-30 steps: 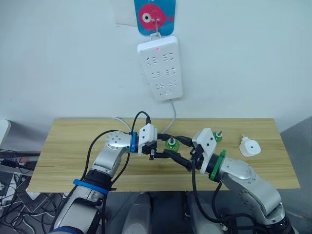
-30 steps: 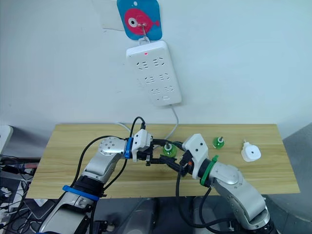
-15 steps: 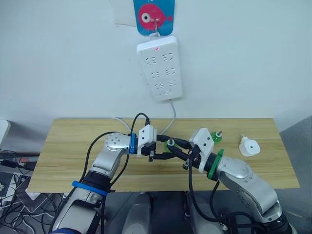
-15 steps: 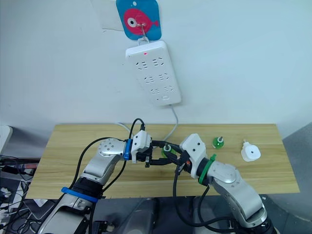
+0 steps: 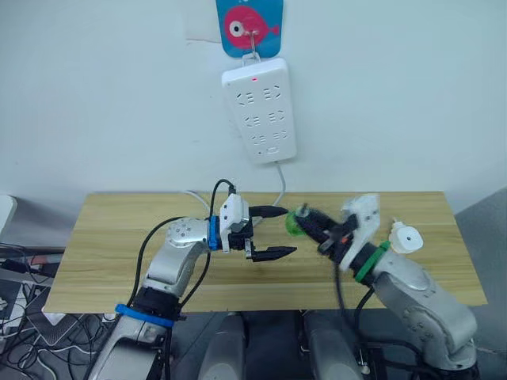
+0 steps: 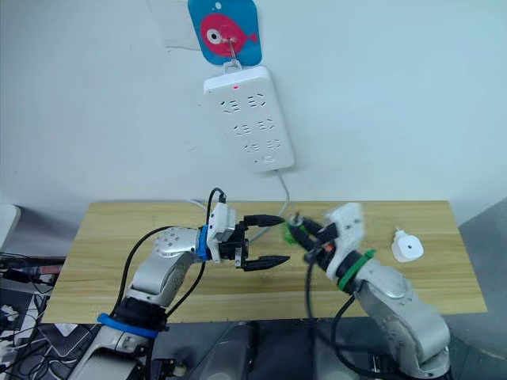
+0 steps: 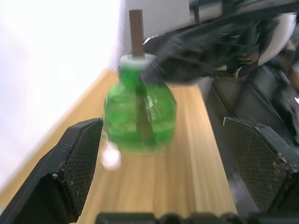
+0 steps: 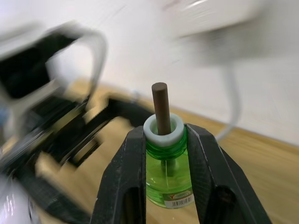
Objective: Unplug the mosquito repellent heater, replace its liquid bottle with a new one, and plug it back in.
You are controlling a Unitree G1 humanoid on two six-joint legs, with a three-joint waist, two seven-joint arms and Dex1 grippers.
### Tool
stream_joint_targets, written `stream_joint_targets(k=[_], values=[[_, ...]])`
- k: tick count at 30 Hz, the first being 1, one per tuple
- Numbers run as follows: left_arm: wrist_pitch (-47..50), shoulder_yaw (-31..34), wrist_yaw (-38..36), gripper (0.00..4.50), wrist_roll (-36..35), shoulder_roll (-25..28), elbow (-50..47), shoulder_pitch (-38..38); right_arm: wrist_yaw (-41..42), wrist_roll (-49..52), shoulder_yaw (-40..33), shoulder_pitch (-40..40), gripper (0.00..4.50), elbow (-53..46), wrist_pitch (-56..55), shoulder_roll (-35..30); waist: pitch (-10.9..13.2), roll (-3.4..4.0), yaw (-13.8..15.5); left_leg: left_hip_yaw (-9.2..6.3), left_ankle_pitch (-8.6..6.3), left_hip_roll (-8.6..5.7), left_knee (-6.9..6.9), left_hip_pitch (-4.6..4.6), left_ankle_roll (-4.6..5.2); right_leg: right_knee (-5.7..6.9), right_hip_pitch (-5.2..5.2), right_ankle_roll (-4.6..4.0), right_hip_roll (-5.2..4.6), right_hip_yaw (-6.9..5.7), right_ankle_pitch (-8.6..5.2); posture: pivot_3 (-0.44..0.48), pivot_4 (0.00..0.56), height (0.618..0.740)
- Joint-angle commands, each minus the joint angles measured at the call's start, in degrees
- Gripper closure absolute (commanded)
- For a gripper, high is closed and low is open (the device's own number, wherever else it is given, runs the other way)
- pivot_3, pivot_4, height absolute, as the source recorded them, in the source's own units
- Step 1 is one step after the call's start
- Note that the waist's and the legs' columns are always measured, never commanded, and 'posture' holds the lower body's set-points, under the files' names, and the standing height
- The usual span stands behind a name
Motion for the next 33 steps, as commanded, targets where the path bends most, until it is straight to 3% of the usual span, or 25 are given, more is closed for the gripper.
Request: stream_joint_targets(k=[1,6,11,18,33], values=[[-2.7,1.1,4.0,0.02,-1.5,-2.9,-6.3,2.4,-13.3,20.7,-11.0,0.8,3.67,-3.0,5.6,4.5,0.0,0.0,0.0,-0.01,0.0,0.01,0.0,0.0,0.0,0.0,0.01,-0.01,-0.07,0.03,0.0,0.126,0.296,0.74],[-9.2,0.0,8.1,0.02,1.9,-6.7,-7.3,3.0,-32.6,46.6,-13.0,1.0,3.67,-0.3,0.6,5.3,0.0,0.0,-0.2,0.08,0.0,-0.04,-0.01,0.05,0.01,0.04,0.02,0.0,-0.25,0.05,0.0,0.123,0.291,0.74],[-17.7,-0.6,11.3,0.02,6.9,-8.5,-4.0,2.0,-45.1,59.6,-10.4,0.2,3.67,0.1,-8.5,3.3,0.0,0.0,-0.5,0.29,0.0,-0.05,-0.02,0.03,0.03,0.04,0.02,0.0,0.0,0.05,0.0,0.121,0.292,0.74],[-23.9,-1.3,13.4,0.02,9.4,-8.8,-0.8,1.4,-50.8,63.2,-5.1,-0.5,3.67,-1.1,-16.1,0.3,0.0,0.0,-1.2,0.38,0.01,-0.04,-0.03,0.03,0.04,0.03,0.02,0.0,0.03,0.04,0.0,0.113,0.291,0.74],[-24.7,-2.6,17.7,0.02,11.1,-10.5,1.9,-0.4,-50.1,62.7,1.1,-0.9,3.67,-1.4,-22.7,-3.6,0.0,0.0,-1.3,0.37,0.01,-0.04,-0.03,0.01,0.04,-0.01,0.02,0.01,0.04,0.04,0.0,0.109,0.288,0.74]])
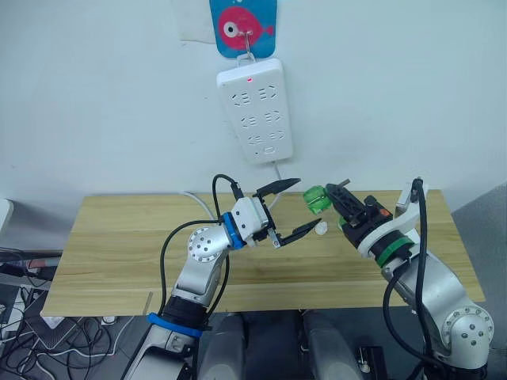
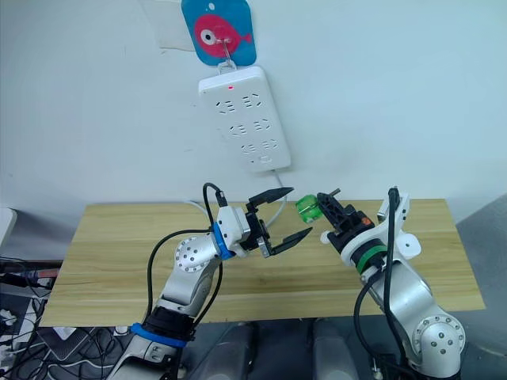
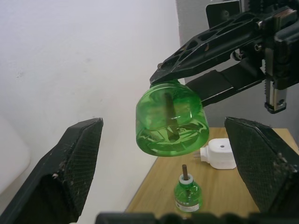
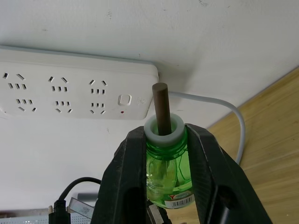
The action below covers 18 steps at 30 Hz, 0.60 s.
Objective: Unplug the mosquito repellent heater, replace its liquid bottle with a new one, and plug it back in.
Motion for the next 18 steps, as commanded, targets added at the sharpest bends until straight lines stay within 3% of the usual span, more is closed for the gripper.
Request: stream_joint_targets(k=[1,18], values=[[-1.4,-0.9,0.6,0.02,0.2,-0.5,-0.2,-0.7,0.6,1.0,0.9,0.1,3.67,-2.9,-2.0,-0.4,0.0,0.0,0.0,0.01,0.0,0.0,0.0,0.0,0.0,0.0,0.0,0.0,0.0,0.01,0.0,0.109,0.288,0.74],[-2.3,-2.3,1.4,0.02,-0.5,-0.9,0.3,-1.2,1.2,0.7,3.6,0.4,3.67,-3.4,-4.8,-1.4,0.0,-0.01,0.0,0.0,0.0,0.0,0.0,0.0,0.0,-0.01,0.0,0.0,0.0,0.01,0.0,0.106,0.282,0.74]])
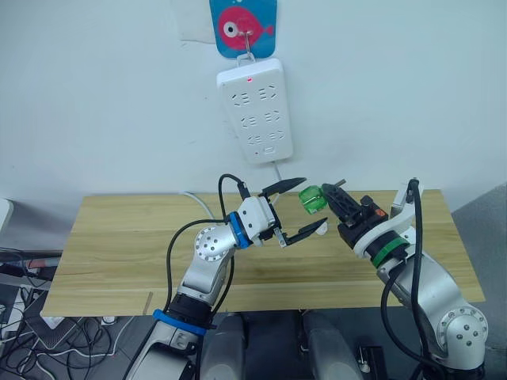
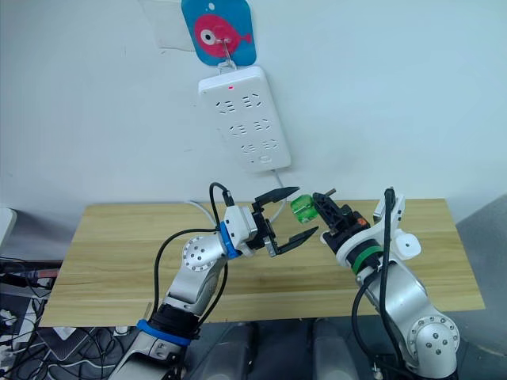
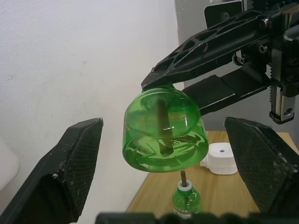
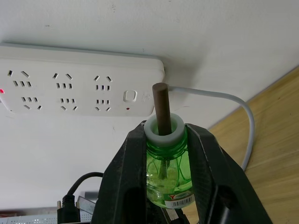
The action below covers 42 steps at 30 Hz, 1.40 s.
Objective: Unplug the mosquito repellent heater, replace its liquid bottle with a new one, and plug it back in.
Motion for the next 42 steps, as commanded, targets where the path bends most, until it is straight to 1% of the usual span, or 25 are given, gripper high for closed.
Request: stream_joint_targets(k=[1,2,3,5,8,19,21,22,25,29,33,36,38,39,40,42], values=[[-1.0,-0.4,0.1,0.02,-0.6,-0.3,-1.2,0.0,0.9,0.8,0.3,0.2,3.67,-3.0,-1.2,-0.3,0.0,0.0,0.0,0.0,0.0,0.0,0.0,0.0,0.0,0.0,0.0,0.0,0.0,-0.01,0.0,0.106,0.282,0.74],[-1.0,-0.4,0.0,0.4,-0.8,-0.3,-1.3,0.0,0.9,0.8,0.3,0.2,3.67,-3.0,-1.2,-0.4,0.0,0.0,0.0,0.0,0.0,0.0,0.0,0.0,0.0,0.0,0.0,0.0,0.0,0.0,0.0,0.106,0.282,0.74],[-0.5,-0.3,0.1,0.57,-1.0,-0.4,-1.3,0.1,0.9,0.8,0.4,0.2,3.67,-3.1,-1.3,-0.4,0.0,0.0,0.0,0.0,0.0,0.0,0.0,0.0,0.0,0.0,0.0,0.0,0.0,0.0,0.0,0.106,0.282,0.74],[0.6,-0.3,0.3,1.18,-1.5,-0.5,-1.4,0.3,0.9,1.0,0.6,0.1,3.67,-3.2,-1.6,-0.3,0.0,0.0,0.0,0.0,0.0,0.0,0.0,0.0,0.0,0.0,0.0,0.0,0.0,0.0,0.0,0.106,0.282,0.74],[1.0,-0.3,0.7,2.22,-1.4,-0.8,-1.6,0.3,0.8,1.3,1.0,0.1,3.67,-3.4,-2.0,-0.2,0.0,0.0,0.0,0.0,0.0,0.0,0.0,0.0,0.0,0.0,0.0,0.0,0.0,0.0,0.0,0.108,0.277,0.74],[1.9,-0.5,1.0,2.27,-1.2,-0.8,-1.6,-0.1,0.9,0.8,1.7,0.0,3.67,-3.1,-2.5,-0.3,0.0,-0.01,0.0,0.0,0.0,0.0,0.0,0.0,0.0,0.01,0.0,0.0,0.0,0.0,0.0,0.109,0.28,0.74],[2.4,-0.3,0.7,2.27,-1.4,-0.5,-1.3,-0.3,1.2,1.0,1.4,0.1,2.95,-3.0,-2.4,-0.9,0.0,-0.01,0.0,-0.01,0.0,0.0,0.0,0.0,0.0,0.01,0.0,0.0,0.0,0.0,0.0,0.109,0.281,0.74],[2.6,-0.2,0.5,2.27,-1.5,-0.4,-1.1,-0.5,1.2,1.2,1.2,0.2,2.66,-3.0,-2.3,-1.2,0.0,0.0,0.0,0.0,0.0,0.0,0.0,0.0,0.0,0.01,0.0,0.0,0.0,0.0,0.0,0.109,0.281,0.74],[3.2,0.1,-0.3,2.27,-1.9,0.0,-0.2,-1.2,1.8,3.1,0.0,1.7,1.57,-3.6,-1.7,-3.8,0.0,-0.01,0.1,0.0,0.0,-0.01,0.0,-0.01,0.0,0.0,0.0,0.0,0.0,0.0,0.0,0.108,0.283,0.74],[2.8,0.7,-1.5,2.27,-2.2,0.5,2.5,-3.2,3.0,7.6,-2.5,4.2,0.08,-4.4,-0.5,-10.1,0.0,-0.02,0.0,0.01,0.0,-0.04,0.01,-0.04,0.01,-0.03,0.0,0.0,-0.02,0.0,0.0,0.106,0.29,0.74],[2.4,0.8,-3.6,2.27,-2.6,1.2,4.5,-4.5,3.4,12.5,-5.3,6.9,0.03,-4.8,1.4,-17.7,0.0,-0.02,-0.1,0.01,0.01,-0.03,0.01,-0.03,0.02,-0.02,0.01,0.0,-0.01,0.0,0.0,0.097,0.299,0.74],[2.4,0.8,-5.5,2.27,-3.2,1.9,5.3,-5.1,4.0,15.0,-9.5,11.5,0.03,-3.7,5.8,-28.0,0.0,-0.02,0.0,0.01,0.01,-0.04,0.0,-0.06,0.02,-0.05,0.01,0.0,-0.02,0.0,0.0,0.083,0.31,0.74],[2.4,0.7,-7.7,2.27,-4.1,2.6,5.2,-5.2,6.2,15.1,-14.7,15.0,0.03,0.8,11.2,-37.1,0.0,-0.03,0.0,0.03,0.01,-0.05,0.02,-0.07,0.04,-0.1,0.05,0.0,-0.04,0.0,0.0,0.079,0.314,0.74],[2.3,0.5,-8.8,2.27,-4.6,3.0,5.0,-5.1,7.9,15.1,-16.9,16.0,0.03,3.0,13.2,-40.3,0.0,-0.06,0.0,0.08,0.01,-0.07,0.02,-0.05,0.05,-0.11,0.07,0.0,-0.06,0.04,0.0,0.079,0.314,0.74],[1.3,0.2,-11.3,2.27,-5.4,3.8,4.8,-4.8,10.2,13.5,-19.7,16.5,0.03,8.5,16.9,-45.4,0.0,-0.06,0.0,0.09,0.02,-0.07,0.04,-0.05,0.05,-0.11,0.09,0.0,-0.06,0.04,0.0,0.079,0.314,0.74],[0.1,0.0,-15.2,2.27,-6.9,5.2,4.6,-4.2,17.7,7.8,-22.6,16.4,0.03,16.9,23.3,-52.9,0.0,-0.04,0.0,0.17,0.03,-0.08,0.07,0.0,0.07,-0.1,0.13,0.01,-0.05,0.1,0.01,0.08,0.318,0.74]])
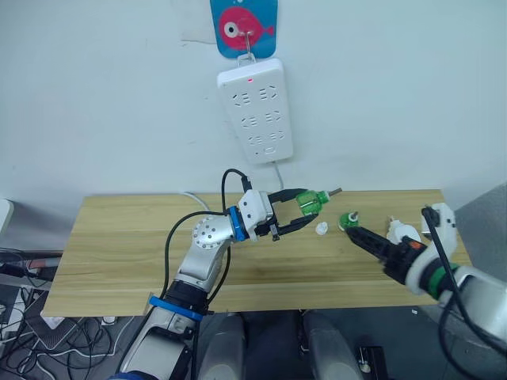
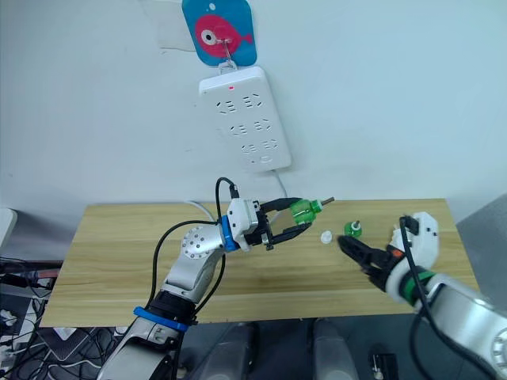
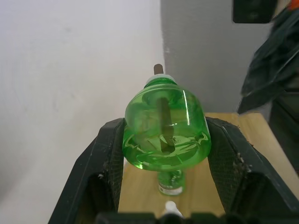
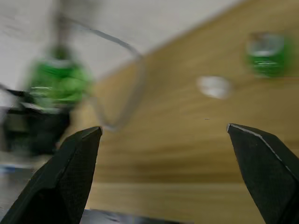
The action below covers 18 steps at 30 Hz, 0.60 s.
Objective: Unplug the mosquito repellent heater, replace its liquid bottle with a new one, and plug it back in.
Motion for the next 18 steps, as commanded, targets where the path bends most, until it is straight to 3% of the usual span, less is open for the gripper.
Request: stream_joint_targets(k=[1,7,12,18], values=[[-2.8,0.0,-6.3,2.27,-3.2,1.6,-1.7,0.6,12.4,-9.4,-5.7,-0.4,0.03,11.9,10.0,-9.9,0.0,0.0,0.0,0.08,0.02,-0.01,-0.02,0.03,0.03,0.0,0.0,0.0,0.0,0.04,0.0,0.083,0.321,0.74],[-2.5,0.5,-10.4,2.27,-5.1,3.3,-2.0,0.9,30.0,-30.7,3.4,-7.5,0.03,24.6,15.7,-16.2,0.0,-0.01,0.0,-0.06,0.02,0.05,-0.14,0.01,0.06,-0.11,-0.04,0.0,0.23,-0.1,-0.01,0.101,0.335,0.74],[-1.2,0.4,-10.5,2.27,-5.5,4.0,-5.4,2.7,41.9,-45.5,13.8,-18.8,0.03,30.2,17.6,-13.4,0.2,0.01,0.0,0.06,0.02,0.08,-0.1,0.01,0.06,-0.12,-0.06,0.01,0.1,0.03,-0.01,0.119,0.343,0.74],[1.3,0.5,-10.1,2.27,-5.8,5.2,-9.8,5.0,50.7,-60.2,20.9,-27.9,0.03,34.8,17.4,-9.2,0.3,0.03,0.2,0.0,0.02,0.08,-0.1,0.0,0.06,-0.12,-0.06,0.02,0.09,-0.01,-0.01,0.144,0.352,0.74]])
